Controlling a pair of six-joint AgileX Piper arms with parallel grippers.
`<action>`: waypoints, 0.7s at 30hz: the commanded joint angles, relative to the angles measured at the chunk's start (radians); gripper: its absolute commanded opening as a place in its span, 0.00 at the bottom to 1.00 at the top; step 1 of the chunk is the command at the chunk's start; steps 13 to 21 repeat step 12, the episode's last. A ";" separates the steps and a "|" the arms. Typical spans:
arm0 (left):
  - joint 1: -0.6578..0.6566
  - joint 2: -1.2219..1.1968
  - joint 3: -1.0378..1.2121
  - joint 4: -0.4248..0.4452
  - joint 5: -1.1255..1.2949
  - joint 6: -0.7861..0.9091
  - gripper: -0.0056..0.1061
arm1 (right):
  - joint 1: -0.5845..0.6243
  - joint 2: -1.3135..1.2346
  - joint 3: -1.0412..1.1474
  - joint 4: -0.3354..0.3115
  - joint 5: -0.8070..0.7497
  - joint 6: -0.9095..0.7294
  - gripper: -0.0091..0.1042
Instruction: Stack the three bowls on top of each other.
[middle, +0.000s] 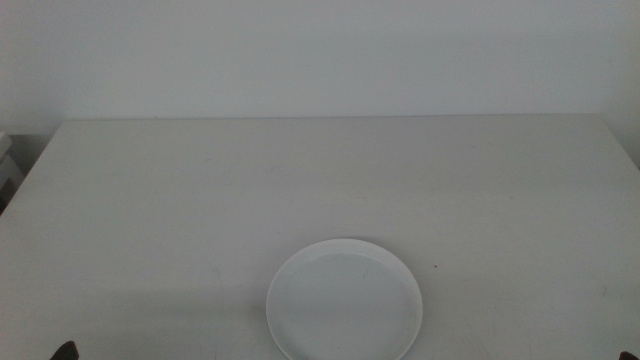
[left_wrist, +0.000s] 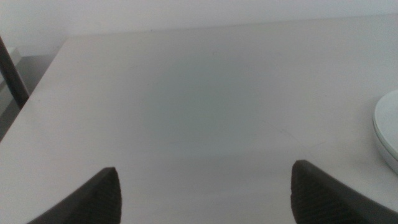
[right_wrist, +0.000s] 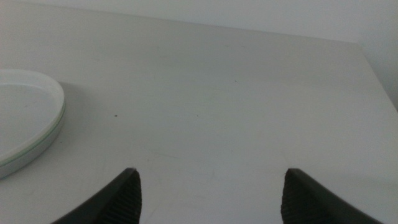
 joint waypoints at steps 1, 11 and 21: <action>-0.001 -0.015 -0.003 0.008 -0.090 -0.008 0.99 | -0.008 -0.028 -0.007 -0.011 -0.084 -0.010 0.59; -0.001 -0.014 -0.003 0.033 -0.084 -0.008 0.99 | -0.007 -0.028 -0.007 -0.011 -0.084 -0.010 0.59; -0.001 -0.014 -0.003 0.033 -0.084 -0.008 0.99 | -0.007 -0.028 -0.007 -0.011 -0.084 -0.010 0.59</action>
